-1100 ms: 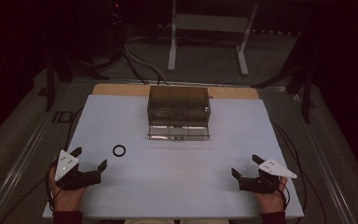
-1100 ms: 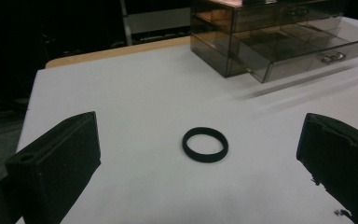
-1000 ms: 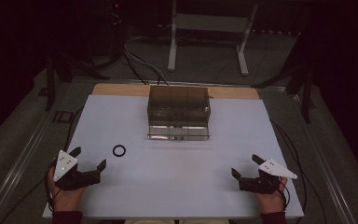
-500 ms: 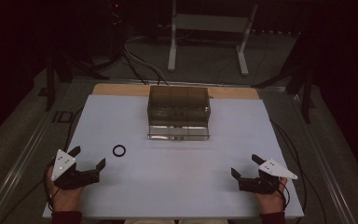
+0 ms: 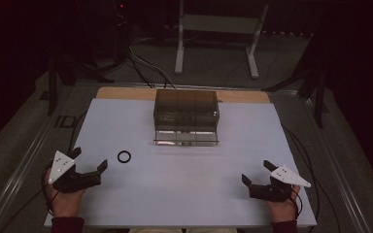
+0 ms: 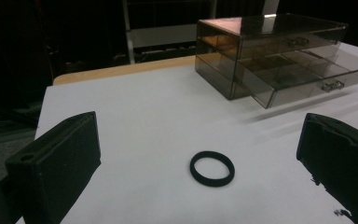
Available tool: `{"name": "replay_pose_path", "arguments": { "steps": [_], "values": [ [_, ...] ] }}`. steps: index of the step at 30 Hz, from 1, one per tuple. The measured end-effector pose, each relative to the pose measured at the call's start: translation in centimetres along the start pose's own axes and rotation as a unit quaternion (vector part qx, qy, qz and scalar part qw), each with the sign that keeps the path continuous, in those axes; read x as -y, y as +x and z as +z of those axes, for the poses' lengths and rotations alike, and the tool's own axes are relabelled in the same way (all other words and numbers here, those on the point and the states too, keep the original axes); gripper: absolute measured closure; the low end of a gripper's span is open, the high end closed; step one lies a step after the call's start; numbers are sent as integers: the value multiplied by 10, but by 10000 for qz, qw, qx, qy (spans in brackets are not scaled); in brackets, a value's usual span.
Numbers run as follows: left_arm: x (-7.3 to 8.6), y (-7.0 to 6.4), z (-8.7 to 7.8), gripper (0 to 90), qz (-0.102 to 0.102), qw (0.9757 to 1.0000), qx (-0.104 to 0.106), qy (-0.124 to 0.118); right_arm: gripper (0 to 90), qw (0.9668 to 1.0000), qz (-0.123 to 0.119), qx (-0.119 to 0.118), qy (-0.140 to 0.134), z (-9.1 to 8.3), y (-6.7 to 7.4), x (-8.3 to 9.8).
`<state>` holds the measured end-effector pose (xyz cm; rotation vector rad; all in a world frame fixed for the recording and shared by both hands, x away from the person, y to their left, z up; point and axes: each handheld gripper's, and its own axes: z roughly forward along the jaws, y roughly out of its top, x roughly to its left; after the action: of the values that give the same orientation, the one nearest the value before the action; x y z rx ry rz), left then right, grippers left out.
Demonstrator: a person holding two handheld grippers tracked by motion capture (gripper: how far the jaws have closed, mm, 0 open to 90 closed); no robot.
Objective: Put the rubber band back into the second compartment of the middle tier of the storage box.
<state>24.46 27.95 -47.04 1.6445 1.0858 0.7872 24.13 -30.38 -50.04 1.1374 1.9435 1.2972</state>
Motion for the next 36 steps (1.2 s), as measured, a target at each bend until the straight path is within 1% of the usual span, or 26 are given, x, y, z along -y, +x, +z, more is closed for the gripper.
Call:
{"name": "replay_pose_path", "arguments": {
  "steps": [5,8,11,17,23,26,36],
  "values": [
    [-4,1,3,2,-38,10000,-35,35,15,10000,-2,15,-9,0,0,0],
    [-7,2,8,2,-106,9999,-34,36,15,10000,-6,25,-9,0,0,0],
    [-9,2,13,3,-110,9999,-16,43,15,10000,-3,27,-16,-1,0,0],
    [-11,1,24,3,-77,9998,41,153,15,10000,0,39,-15,-1,0,-1],
    [-11,2,35,9,-89,9995,74,279,15,10000,-4,41,-19,-1,0,-1],
    [-10,2,37,9,-93,9995,89,305,15,10000,9,45,-16,-1,0,-1],
    [-7,4,52,11,-109,9984,102,539,15,10000,-4,42,-16,-1,0,-1]
  ]
}}
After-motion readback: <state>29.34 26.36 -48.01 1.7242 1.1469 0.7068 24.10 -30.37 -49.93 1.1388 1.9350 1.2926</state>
